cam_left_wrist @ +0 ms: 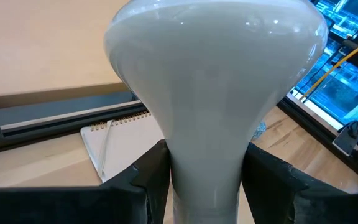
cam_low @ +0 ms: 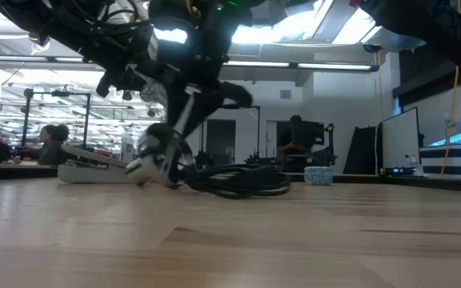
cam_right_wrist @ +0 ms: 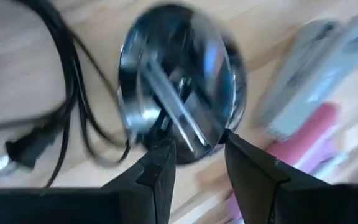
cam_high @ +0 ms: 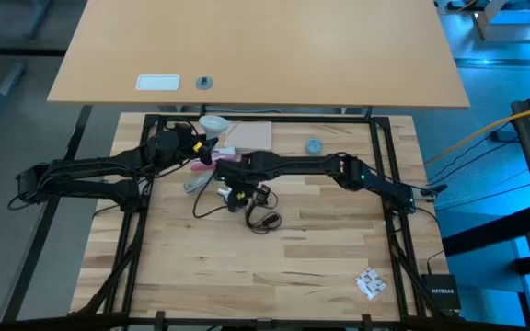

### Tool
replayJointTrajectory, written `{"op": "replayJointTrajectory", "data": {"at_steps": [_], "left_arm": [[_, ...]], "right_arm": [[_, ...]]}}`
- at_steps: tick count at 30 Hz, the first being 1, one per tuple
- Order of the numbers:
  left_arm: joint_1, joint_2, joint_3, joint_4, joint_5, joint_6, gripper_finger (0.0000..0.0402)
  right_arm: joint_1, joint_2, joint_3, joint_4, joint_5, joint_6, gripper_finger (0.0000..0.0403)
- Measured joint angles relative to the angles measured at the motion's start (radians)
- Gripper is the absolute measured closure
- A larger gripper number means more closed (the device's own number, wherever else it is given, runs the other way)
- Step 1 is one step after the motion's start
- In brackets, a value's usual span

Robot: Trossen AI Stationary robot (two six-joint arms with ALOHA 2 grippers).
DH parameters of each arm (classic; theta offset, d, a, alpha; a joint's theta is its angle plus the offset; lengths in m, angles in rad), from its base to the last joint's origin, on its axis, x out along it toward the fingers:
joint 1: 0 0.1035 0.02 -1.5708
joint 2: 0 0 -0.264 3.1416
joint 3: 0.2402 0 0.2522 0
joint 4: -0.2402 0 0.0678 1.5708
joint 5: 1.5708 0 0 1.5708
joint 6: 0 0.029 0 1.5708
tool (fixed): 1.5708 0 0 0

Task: Screw lightbulb
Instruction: Insert the white lightbulb into the desk lamp

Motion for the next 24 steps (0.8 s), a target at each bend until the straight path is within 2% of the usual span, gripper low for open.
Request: {"op": "replayJointTrajectory", "data": {"at_steps": [6,15,24], "left_arm": [[0.0,0.0,0.0,0.0,0.0,0.0,0.0246],[0.0,0.0,0.0,-0.004,0.0,0.0,0.0246],[0.0,0.0,0.0,-0.004,0.0,0.005,0.0246]], "right_arm": [[0.005,-0.007,-0.018,-0.116,-0.05,-0.003,0.0263],[0.002,-0.041,-0.011,-0.064,-0.133,0.0,0.0263],[0.002,-0.049,-0.008,-0.059,-0.278,0.042,0.0263]]}}
